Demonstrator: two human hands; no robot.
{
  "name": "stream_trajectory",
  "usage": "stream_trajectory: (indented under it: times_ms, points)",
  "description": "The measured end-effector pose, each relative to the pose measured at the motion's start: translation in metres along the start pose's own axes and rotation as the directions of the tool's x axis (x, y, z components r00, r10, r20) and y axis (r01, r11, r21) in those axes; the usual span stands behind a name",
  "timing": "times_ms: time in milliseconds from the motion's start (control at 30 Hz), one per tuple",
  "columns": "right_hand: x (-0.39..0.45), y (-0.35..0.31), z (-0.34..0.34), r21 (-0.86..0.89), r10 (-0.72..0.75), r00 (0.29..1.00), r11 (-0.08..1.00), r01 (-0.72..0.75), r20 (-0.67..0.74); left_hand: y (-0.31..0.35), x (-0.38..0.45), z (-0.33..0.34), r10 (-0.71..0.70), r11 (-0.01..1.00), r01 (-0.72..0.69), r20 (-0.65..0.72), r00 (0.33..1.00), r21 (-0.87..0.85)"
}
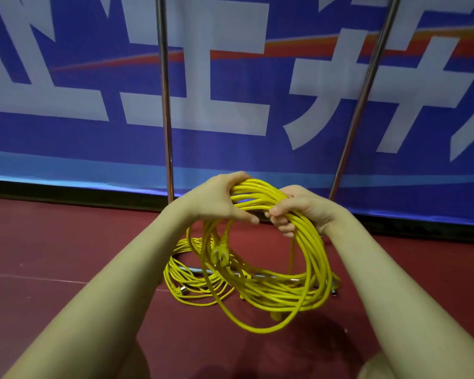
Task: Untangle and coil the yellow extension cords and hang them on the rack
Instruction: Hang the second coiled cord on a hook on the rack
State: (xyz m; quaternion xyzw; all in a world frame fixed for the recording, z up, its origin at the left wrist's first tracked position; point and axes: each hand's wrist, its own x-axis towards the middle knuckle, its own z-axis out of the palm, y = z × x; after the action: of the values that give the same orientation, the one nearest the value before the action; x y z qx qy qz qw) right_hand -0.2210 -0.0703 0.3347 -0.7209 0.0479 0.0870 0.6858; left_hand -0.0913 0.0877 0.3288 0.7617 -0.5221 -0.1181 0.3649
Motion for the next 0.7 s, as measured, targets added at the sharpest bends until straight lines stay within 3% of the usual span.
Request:
stream_trajectory:
  times_ms: [233,333,533,700]
  points:
    - [0.004,0.0,0.002,-0.005,0.0,0.999,1.0,0.001,0.033,0.003,-0.006,-0.006,-0.153,0.95,0.179,0.115,0.981,-0.257]
    - [0.004,-0.002,-0.003,0.017,-0.036,0.998,0.999,0.035,0.059,0.007,-0.008,-0.006,-0.146,0.902,0.179,0.112,0.983,-0.393]
    - [-0.003,-0.001,-0.021,-0.046,-0.072,0.981,0.996,0.082,0.178,0.017,-0.009,0.0,-0.156,0.817,0.119,-0.017,0.988,-0.564]
    - [-0.015,0.004,-0.031,-0.173,-0.052,0.994,0.983,0.067,0.093,0.016,-0.004,0.002,-0.236,0.714,0.119,-0.077,0.969,-0.69]
